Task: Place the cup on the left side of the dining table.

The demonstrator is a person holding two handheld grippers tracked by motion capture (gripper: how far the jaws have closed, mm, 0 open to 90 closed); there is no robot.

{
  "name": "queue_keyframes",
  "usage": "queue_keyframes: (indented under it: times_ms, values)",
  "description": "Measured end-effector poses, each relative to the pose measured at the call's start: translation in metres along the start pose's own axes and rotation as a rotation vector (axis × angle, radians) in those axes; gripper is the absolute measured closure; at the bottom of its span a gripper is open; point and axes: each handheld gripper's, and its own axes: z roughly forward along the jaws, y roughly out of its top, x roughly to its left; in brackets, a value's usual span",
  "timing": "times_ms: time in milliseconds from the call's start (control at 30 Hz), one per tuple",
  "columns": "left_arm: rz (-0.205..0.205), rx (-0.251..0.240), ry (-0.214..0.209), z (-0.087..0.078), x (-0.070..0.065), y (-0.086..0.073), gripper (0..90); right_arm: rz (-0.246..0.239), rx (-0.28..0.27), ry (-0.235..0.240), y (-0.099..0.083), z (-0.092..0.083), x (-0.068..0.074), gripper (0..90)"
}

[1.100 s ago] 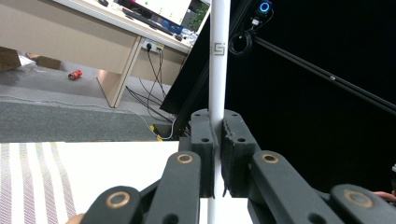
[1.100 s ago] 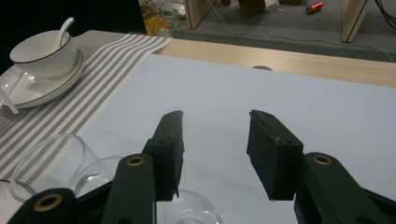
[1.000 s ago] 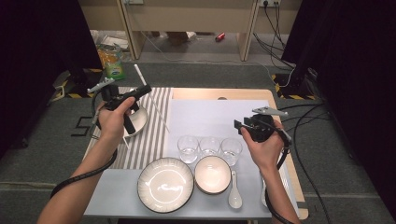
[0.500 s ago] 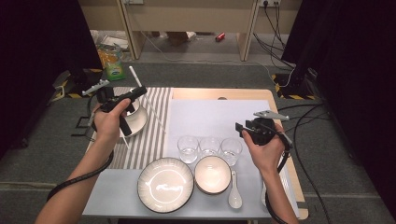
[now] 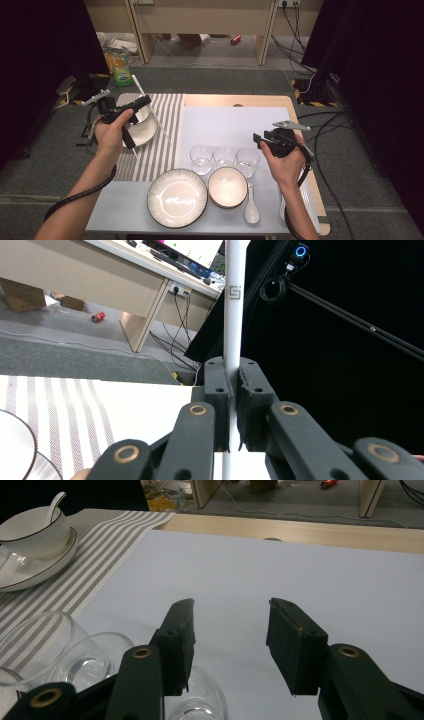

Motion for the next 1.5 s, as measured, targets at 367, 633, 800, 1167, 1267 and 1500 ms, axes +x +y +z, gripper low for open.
queue_keyframes:
  times_ms: [367,633,800,1167,1267,1500]
  values:
    - [-0.018,-0.005,0.019,-0.009,0.010,-0.004,84.1,0.006,0.005,-0.004,-0.004,0.001,-0.002,53.4]
    - [-0.021,-0.006,0.036,-0.015,0.017,-0.006,84.1,0.009,0.000,-0.003,-0.007,0.001,-0.003,53.2]
    - [-0.023,-0.012,0.046,-0.020,0.021,-0.006,84.1,0.022,-0.005,0.001,-0.010,0.001,-0.004,53.2]
    - [-0.027,-0.019,0.068,-0.032,0.029,-0.006,84.1,0.022,-0.014,-0.003,-0.015,0.001,-0.003,53.2]
    - [-0.030,-0.022,0.074,-0.035,0.030,-0.006,84.1,0.017,-0.020,-0.009,-0.015,0.000,-0.003,53.2]
    - [-0.034,-0.028,0.083,-0.042,0.034,-0.005,84.1,0.018,-0.037,-0.011,-0.013,-0.002,-0.003,53.2]
